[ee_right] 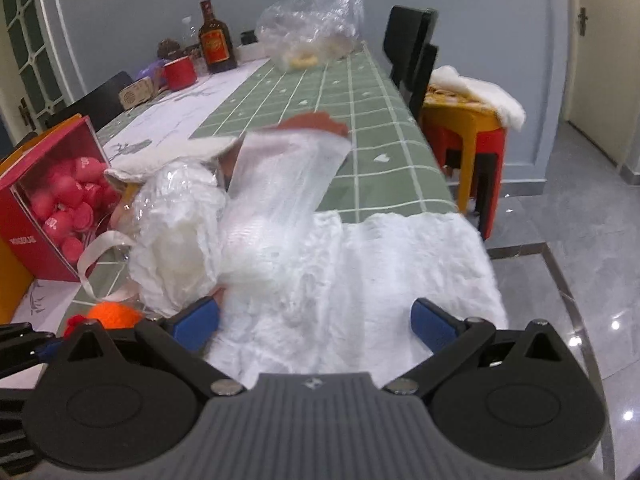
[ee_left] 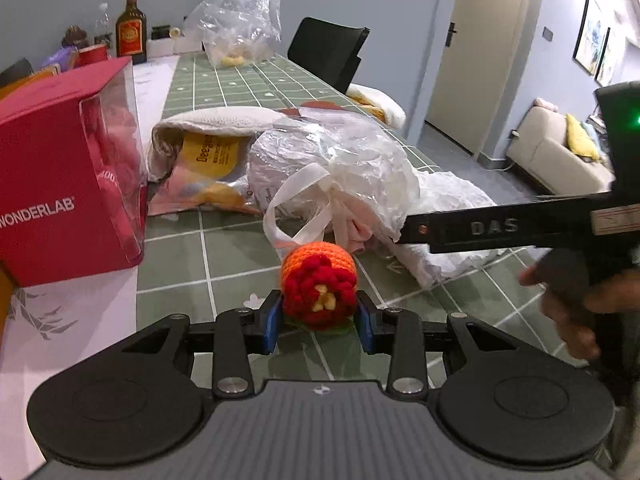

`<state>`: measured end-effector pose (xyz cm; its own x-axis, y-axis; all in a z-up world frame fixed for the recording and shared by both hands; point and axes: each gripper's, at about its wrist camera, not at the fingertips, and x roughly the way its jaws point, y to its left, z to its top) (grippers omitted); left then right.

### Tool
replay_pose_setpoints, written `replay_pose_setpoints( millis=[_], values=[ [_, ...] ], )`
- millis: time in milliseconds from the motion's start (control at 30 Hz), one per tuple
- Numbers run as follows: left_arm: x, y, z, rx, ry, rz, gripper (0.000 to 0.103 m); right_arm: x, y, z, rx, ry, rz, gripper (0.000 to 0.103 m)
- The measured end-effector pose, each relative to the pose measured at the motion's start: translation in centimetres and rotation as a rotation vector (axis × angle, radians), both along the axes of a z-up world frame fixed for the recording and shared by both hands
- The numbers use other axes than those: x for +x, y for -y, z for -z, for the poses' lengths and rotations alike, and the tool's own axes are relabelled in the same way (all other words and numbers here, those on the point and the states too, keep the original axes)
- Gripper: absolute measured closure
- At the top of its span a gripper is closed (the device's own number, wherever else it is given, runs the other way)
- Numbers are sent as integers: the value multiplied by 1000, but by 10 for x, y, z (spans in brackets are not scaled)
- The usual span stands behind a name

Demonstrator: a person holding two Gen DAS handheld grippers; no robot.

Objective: Organize soft objects
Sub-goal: 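Grasp the white tissue with the right gripper while the left gripper holds the ball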

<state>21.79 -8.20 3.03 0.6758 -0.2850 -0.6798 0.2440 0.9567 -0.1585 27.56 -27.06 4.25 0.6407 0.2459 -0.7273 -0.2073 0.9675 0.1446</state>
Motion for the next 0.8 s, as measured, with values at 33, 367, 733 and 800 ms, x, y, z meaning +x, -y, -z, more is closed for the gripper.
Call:
replay_pose_setpoints(
  millis=[33, 367, 733, 800],
  values=[
    [0, -3, 0, -12, -6, 1, 61, 1, -3, 0, -13, 0, -6, 2],
    [-1, -6, 0, -1, -2, -5, 61, -10, -21, 0, -124, 47, -46, 24],
    [-7, -12, -2, -4, -19, 1, 61, -45, -31, -16, -127, 75, -31, 86],
    [-10, -12, -1, 3, -12, 5, 61, -56, -31, -26, -127, 112, -28, 86]
  ],
)
